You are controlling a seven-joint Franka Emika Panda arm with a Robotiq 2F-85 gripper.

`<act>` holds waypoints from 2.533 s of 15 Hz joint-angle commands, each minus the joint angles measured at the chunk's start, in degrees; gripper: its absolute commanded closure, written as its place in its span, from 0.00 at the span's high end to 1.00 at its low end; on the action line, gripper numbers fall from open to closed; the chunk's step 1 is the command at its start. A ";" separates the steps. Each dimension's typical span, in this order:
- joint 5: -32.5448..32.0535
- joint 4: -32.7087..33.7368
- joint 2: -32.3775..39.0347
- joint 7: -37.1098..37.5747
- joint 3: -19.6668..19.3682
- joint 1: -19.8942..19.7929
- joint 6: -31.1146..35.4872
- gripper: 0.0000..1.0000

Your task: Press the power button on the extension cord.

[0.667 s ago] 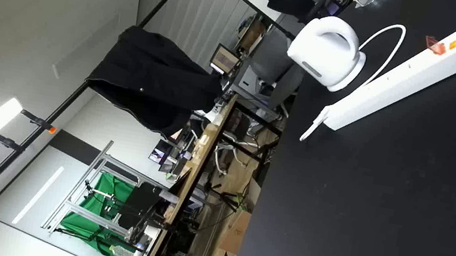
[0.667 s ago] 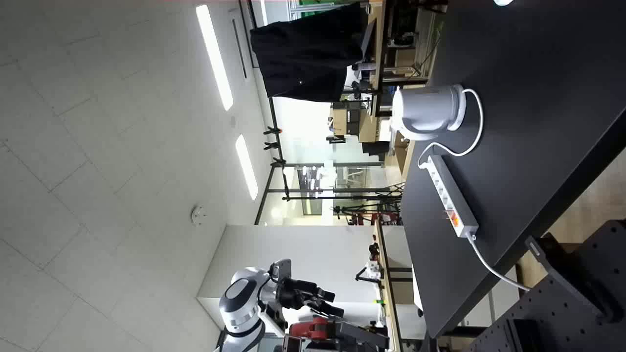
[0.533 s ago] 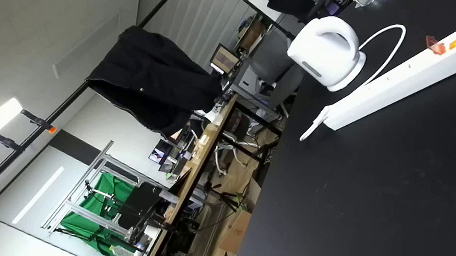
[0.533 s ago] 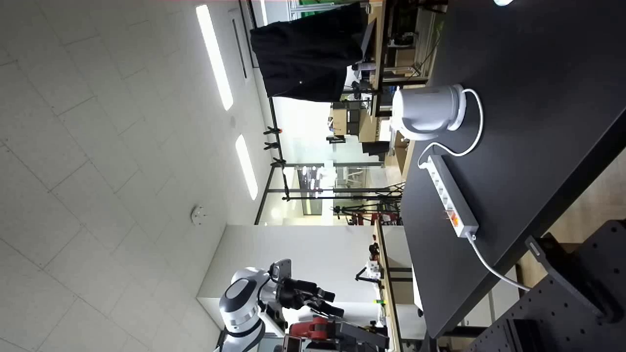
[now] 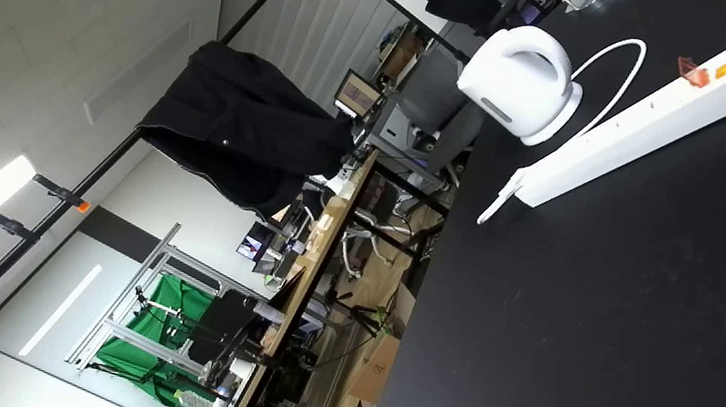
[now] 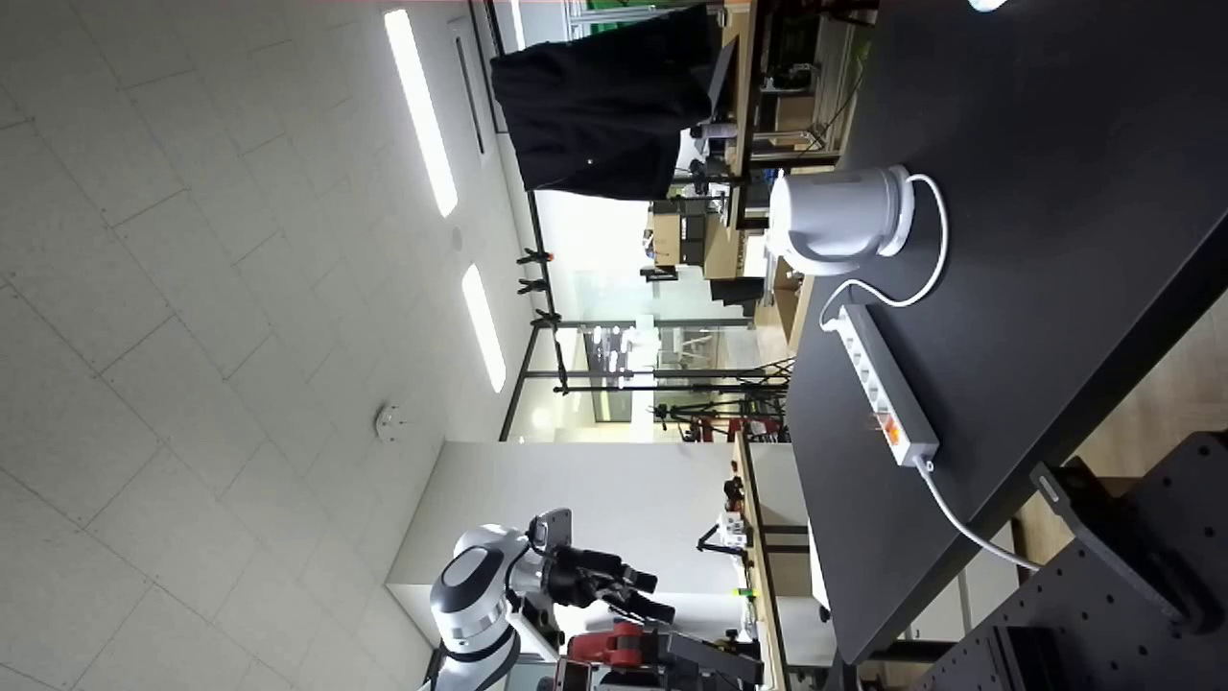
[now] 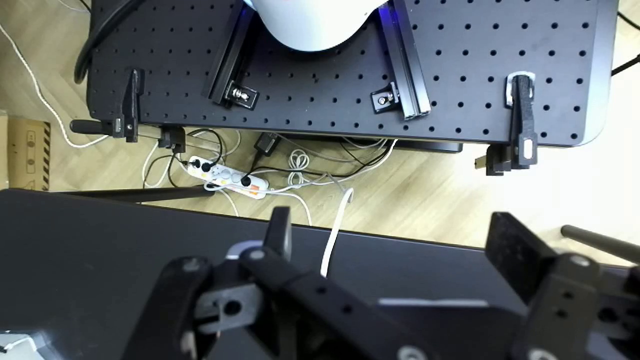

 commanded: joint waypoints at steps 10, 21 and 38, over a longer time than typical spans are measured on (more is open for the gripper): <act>-2.48 -4.93 3.35 0.97 -6.78 -4.66 17.69 0.75; -1.95 -4.03 17.94 2.63 -14.37 -10.65 41.15 0.05; -5.41 -5.34 23.35 1.59 -14.56 -11.07 54.86 0.00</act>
